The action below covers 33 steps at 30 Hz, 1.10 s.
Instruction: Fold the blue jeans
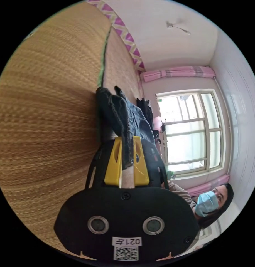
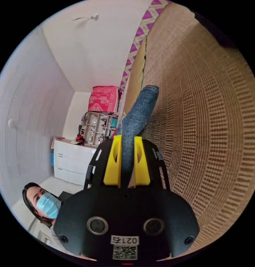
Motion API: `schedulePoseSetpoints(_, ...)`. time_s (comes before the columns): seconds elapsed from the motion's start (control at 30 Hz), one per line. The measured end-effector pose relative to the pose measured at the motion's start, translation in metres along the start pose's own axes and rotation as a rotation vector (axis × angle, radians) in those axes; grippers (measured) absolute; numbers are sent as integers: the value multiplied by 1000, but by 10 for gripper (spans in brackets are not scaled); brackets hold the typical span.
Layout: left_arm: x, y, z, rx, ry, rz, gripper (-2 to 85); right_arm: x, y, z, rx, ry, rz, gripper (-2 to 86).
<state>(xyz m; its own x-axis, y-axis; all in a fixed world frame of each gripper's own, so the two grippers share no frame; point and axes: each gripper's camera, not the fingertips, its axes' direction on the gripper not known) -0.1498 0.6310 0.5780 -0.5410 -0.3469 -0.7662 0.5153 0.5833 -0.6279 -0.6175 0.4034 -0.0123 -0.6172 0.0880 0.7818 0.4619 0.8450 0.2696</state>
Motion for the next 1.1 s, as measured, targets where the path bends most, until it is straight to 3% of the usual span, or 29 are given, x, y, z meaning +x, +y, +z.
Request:
schedulePoseSetpoints(0.17, 107, -46, 91, -71, 49, 151, 56, -44, 13, -134, 116, 63, -125, 71)
schedulePoseSetpoints(0.43, 292, -193, 372, -234, 128, 362, 57, -108, 11, -387, 420, 287, -213, 71)
schedulePoseSetpoints(0.6, 328, -245, 494, -234, 24, 409, 62, -80, -4, -460, 588, 367, -147, 75)
schedulePoseSetpoints(0.7, 290, -258, 551, -293, -105, 369, 63, -23, -18, -473, 642, 390, -26, 89)
schedulePoseSetpoints(0.77, 249, -249, 559, -286, -99, 318, 57, 14, -21, -475, 594, 499, 62, 109)
schedulePoseSetpoints(0.83, 190, -228, 540, -247, 189, 237, 43, 22, -12, -487, 605, 388, 6, 108)
schedulePoseSetpoints(0.93, 146, -192, 496, -233, 342, 210, 3, 1, 7, -512, 653, 327, -4, 89)
schedulePoseSetpoints(1.1, 133, -98, 391, -233, 315, 357, -8, -112, 30, -516, 705, 454, -168, 25)
